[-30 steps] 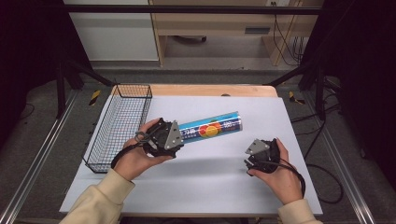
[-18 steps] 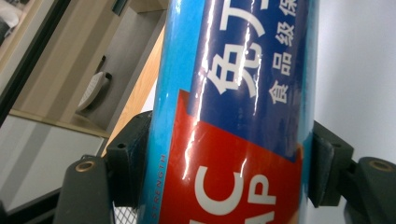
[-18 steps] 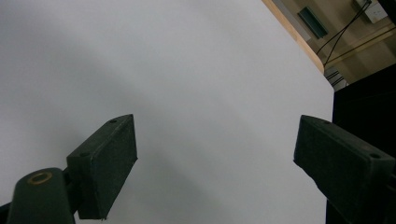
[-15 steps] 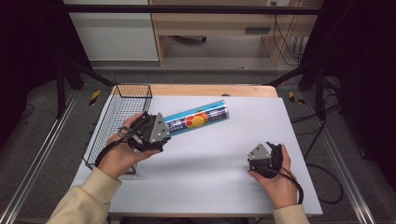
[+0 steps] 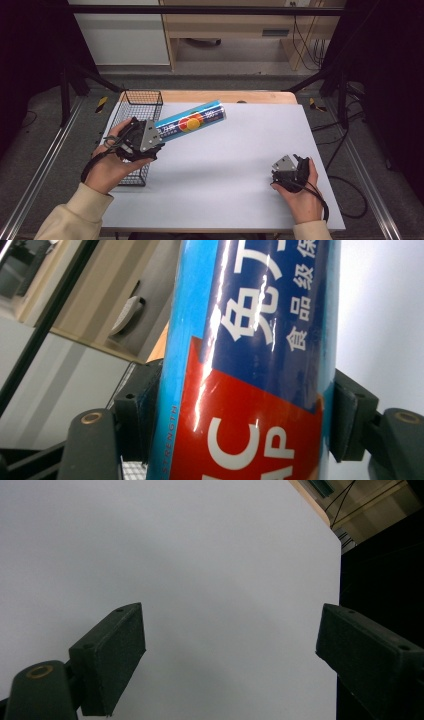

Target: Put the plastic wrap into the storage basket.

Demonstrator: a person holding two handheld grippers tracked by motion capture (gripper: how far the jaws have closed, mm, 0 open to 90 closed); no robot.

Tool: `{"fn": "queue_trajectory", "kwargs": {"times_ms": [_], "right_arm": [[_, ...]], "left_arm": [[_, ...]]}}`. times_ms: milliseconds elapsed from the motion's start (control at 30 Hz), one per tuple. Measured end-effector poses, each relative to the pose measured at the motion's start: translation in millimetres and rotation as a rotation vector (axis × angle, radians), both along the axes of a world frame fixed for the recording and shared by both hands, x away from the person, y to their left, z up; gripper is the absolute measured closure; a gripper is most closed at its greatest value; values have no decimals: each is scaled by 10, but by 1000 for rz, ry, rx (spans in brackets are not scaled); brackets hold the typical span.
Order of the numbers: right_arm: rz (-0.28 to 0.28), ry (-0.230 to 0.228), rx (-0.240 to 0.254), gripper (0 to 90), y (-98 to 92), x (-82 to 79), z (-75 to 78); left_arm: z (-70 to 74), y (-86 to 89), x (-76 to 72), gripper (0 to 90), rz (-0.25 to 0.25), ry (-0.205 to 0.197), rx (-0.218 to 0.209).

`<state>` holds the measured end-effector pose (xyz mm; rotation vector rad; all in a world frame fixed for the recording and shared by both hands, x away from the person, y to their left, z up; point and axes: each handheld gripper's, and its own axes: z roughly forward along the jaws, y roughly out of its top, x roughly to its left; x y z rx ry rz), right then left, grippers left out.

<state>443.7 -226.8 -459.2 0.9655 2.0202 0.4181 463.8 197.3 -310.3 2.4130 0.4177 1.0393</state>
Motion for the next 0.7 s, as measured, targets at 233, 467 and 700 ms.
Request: {"fn": "queue_trajectory", "kwargs": {"times_ms": [233,467,700], "right_arm": [[7,5,9,126,28,6,-27],[14,-1,24,126,38,-8,0],[25,-10,46,127,36,-20,9]], "left_arm": [[23,85,-107,294,80,-45,15],[-15,118,-223,295,150,-60,25],[-53,177,-315,295,205,-76,2]]}}
